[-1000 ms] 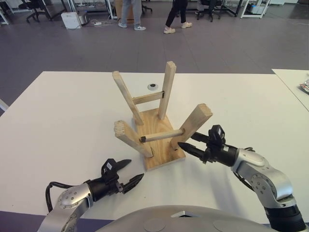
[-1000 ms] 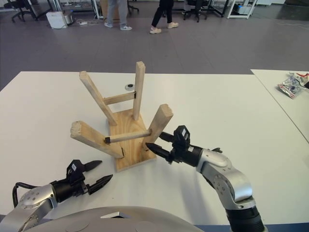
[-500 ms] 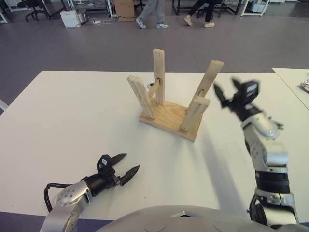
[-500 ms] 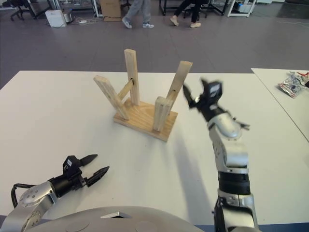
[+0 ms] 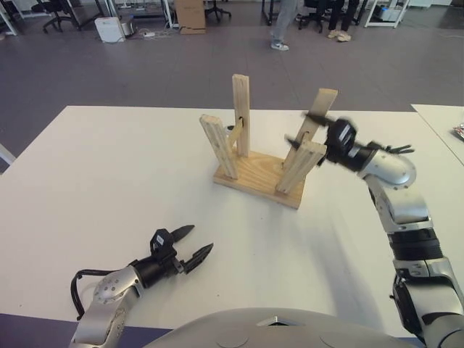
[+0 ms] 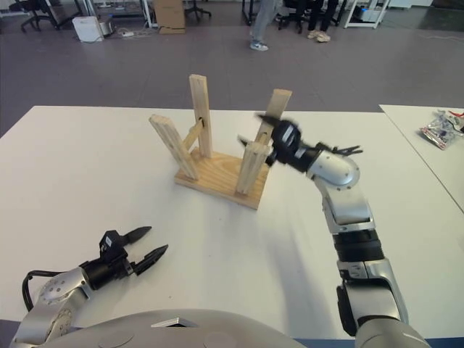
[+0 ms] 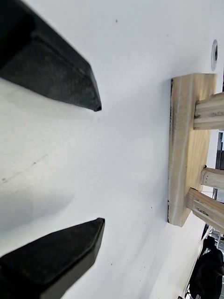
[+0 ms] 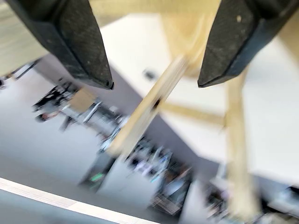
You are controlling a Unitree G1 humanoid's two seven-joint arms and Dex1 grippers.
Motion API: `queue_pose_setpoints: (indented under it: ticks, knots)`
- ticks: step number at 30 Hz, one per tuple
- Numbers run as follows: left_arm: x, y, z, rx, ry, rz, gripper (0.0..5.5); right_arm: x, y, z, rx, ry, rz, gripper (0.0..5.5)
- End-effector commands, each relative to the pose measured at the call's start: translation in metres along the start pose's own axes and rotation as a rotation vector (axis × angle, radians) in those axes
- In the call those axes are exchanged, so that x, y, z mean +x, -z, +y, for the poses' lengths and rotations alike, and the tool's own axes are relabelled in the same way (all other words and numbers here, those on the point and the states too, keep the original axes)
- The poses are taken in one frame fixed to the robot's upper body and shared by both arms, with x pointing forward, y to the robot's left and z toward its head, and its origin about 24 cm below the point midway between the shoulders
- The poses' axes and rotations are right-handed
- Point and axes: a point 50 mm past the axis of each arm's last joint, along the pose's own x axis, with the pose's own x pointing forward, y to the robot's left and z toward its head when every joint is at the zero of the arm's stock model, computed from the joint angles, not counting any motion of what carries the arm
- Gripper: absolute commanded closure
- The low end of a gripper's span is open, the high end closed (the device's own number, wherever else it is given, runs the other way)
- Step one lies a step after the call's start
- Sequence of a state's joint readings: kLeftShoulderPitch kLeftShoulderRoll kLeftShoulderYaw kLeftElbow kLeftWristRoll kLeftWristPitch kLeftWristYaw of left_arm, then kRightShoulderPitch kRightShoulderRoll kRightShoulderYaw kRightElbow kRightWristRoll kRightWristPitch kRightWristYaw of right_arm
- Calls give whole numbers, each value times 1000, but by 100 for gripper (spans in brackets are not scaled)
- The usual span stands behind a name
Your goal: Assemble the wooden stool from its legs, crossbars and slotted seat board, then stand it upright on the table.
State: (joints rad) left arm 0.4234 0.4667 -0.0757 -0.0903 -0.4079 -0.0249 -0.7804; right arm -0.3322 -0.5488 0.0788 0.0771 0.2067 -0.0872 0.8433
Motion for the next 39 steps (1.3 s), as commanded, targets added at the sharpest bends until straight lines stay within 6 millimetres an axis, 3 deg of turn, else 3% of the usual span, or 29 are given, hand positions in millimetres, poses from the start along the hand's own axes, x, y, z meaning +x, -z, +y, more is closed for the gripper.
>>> queue_pose_setpoints:
  ticks: [1, 3, 6, 11, 14, 17, 18, 20, 22, 24, 26, 34, 37, 39]
  knots:
    - [-5, 38, -5, -80, -24, 148, 127, -4, 24, 12, 38, -86, 133, 213]
    - [-4, 41, -8, -84, -20, 146, 127, 2, 18, 5, 37, -39, 100, 213]
    - [-4, 44, -10, -82, -12, 147, 127, 13, -8, -3, 99, 21, -44, 213]
    - [2, 41, -10, -72, -3, 132, 127, 21, -108, -44, 268, 56, -428, 213]
    - [9, 29, -14, -64, 4, 109, 127, 6, -161, -47, 440, -110, -601, 213]
    - [15, 18, -20, -66, 6, 94, 127, -15, -181, -27, 523, -361, -605, 213]
    - [17, 13, -23, -69, 5, 89, 127, -20, -182, -21, 522, -397, -578, 213]
    - [20, 4, -29, -75, 4, 84, 127, -20, -165, -10, 522, -381, -447, 213]
    - [22, -3, -33, -76, 6, 85, 127, -8, -118, 10, 489, -320, -153, 213]
    - [24, -8, -34, -73, 14, 90, 127, -8, -61, 39, 435, -326, 184, 213]
    - [24, -11, -33, -73, 13, 93, 127, -10, -37, 48, 455, -280, 267, 213]
    - [22, 1, -27, -82, 7, 110, 127, -1, -58, 34, 438, -306, 99, 213]
    - [15, -11, -4, -40, -40, 51, 127, 0, -90, 10, 496, -315, -109, 213]
    - [-4, -46, 34, 30, -104, -73, 127, -5, -122, -21, 594, -273, -344, 213]
